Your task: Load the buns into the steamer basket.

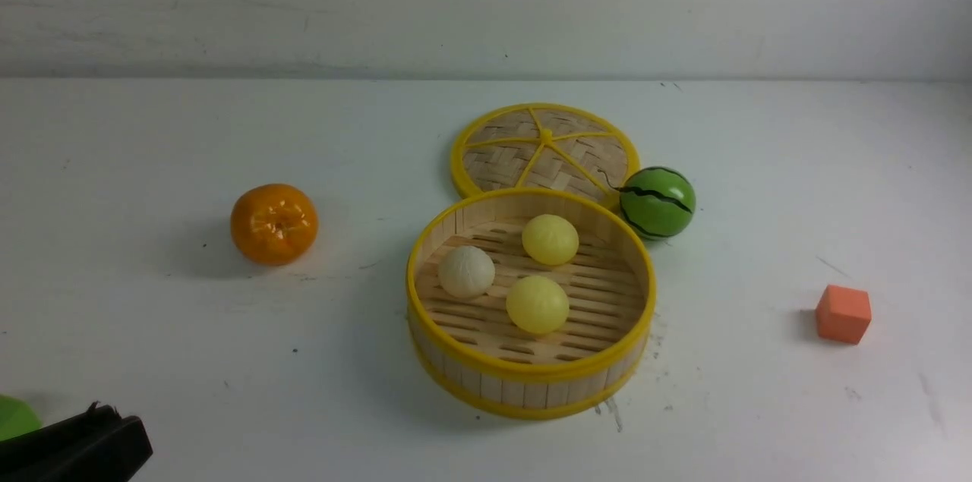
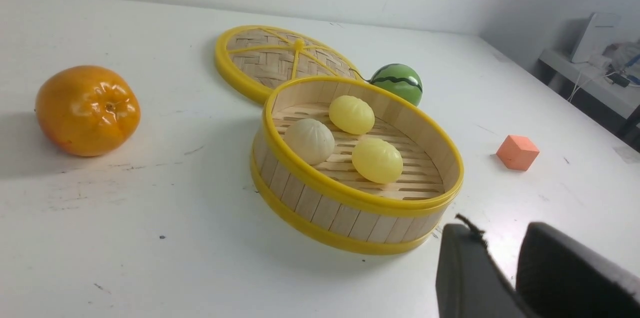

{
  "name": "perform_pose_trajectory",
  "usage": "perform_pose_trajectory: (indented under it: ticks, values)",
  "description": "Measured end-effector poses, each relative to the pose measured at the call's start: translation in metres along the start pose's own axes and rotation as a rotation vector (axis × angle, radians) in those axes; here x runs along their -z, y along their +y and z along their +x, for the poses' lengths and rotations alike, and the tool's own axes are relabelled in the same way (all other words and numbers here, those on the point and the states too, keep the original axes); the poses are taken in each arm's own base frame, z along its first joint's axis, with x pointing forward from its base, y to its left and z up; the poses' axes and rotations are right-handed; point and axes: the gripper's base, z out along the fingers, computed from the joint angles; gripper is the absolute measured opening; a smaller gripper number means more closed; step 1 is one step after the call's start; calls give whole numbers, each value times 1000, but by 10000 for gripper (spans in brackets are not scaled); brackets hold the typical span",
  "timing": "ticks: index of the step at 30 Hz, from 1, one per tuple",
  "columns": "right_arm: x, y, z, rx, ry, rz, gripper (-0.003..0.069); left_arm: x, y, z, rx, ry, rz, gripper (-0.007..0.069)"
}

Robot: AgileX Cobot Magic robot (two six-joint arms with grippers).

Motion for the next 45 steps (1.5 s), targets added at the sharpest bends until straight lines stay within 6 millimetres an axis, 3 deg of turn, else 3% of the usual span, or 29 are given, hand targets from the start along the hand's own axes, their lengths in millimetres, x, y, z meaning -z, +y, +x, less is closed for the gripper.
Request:
perform_pose_trajectory:
  ticks: [37,45]
  values:
    - [1,3,3,8,42,-37,1,0,0,0,0,-2,0,196]
    - [1,3,3,11,42,-37,3,0,19,35,-16,-86,-72,200]
